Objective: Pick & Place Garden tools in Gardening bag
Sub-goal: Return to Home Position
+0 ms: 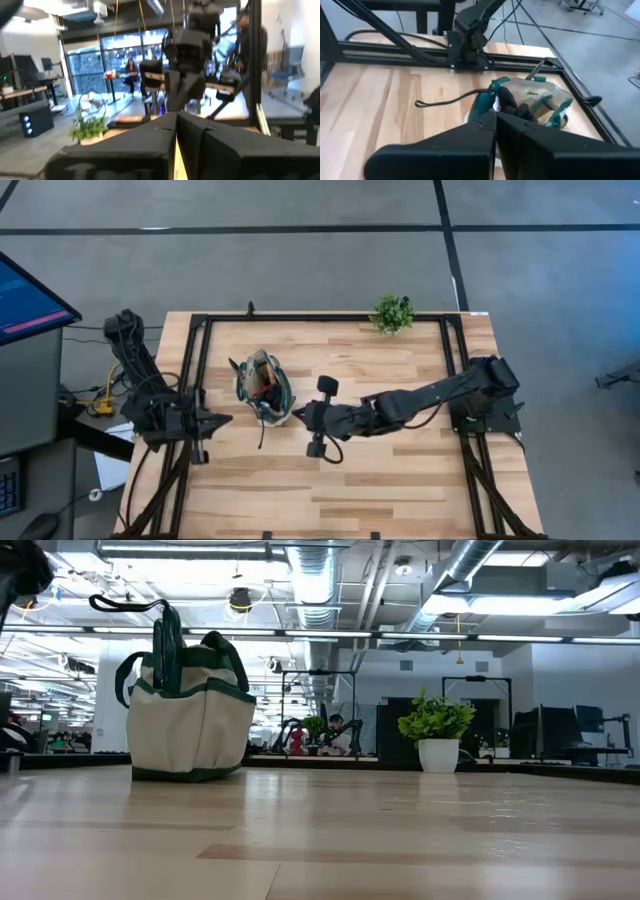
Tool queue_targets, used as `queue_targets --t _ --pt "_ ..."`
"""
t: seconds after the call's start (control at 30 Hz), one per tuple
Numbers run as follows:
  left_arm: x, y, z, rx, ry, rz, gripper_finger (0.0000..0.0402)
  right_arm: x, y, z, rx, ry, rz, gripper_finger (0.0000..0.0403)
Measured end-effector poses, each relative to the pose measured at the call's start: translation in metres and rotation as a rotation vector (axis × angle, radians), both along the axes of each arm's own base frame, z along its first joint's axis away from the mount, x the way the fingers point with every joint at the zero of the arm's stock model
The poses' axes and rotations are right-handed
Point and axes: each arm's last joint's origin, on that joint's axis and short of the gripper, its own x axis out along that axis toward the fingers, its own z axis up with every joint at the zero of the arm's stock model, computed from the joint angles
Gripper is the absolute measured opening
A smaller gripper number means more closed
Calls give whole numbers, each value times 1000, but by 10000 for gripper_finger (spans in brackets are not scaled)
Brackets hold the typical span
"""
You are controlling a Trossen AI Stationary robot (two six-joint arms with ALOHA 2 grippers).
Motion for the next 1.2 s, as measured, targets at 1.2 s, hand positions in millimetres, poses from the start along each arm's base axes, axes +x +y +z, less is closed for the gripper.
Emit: queue_targets --t 1.2 --pt "94 94 -12 -13 -14 -201 3 -99 17 19 -30 -49 -78 0"
